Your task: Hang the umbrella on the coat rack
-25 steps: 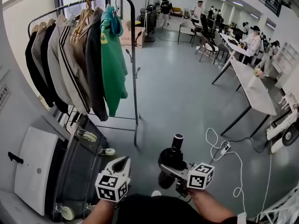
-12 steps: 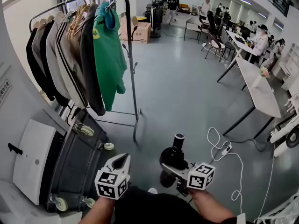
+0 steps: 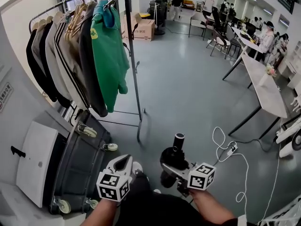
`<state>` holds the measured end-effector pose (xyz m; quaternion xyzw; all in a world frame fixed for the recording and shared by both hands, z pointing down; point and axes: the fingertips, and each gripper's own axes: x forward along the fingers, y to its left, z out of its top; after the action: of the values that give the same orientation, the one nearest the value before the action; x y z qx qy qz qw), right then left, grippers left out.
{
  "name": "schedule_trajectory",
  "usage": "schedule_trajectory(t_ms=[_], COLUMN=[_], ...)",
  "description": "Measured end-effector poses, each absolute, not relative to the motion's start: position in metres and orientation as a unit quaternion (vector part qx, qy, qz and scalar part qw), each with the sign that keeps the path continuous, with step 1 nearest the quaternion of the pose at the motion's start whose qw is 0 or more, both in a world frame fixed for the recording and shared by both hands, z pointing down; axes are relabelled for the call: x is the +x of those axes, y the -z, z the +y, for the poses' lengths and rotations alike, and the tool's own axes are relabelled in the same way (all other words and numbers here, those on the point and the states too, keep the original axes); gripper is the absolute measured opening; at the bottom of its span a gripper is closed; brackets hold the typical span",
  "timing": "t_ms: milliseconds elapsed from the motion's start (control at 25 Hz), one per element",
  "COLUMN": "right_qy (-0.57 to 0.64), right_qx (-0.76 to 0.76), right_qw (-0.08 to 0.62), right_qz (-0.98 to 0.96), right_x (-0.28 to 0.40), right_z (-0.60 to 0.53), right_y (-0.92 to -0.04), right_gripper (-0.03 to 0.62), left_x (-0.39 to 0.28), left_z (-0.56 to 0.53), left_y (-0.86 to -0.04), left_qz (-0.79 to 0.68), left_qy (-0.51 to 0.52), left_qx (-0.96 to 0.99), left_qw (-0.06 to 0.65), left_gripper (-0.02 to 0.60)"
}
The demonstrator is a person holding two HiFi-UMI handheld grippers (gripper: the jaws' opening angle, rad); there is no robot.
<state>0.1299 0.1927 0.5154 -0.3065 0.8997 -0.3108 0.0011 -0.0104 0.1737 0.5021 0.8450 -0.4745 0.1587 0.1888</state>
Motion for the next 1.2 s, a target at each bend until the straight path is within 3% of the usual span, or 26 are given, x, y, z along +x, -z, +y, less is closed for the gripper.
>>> schedule_trajectory(t_ms=[1200], right_qy=[0.282], right_qx=[-0.322], right_qw=[-0.021], right_qz=[0.904], right_x=[0.052], right_z=[-0.059], right_y=[-0.476], right_gripper=[0.218], left_x=[-0.06], left_z=[-0.087], left_y=[-0.452], left_qz=[-0.432], left_qy=[-0.127], left_qx=[0.883], left_qw=[0.134], left_gripper=[0.015])
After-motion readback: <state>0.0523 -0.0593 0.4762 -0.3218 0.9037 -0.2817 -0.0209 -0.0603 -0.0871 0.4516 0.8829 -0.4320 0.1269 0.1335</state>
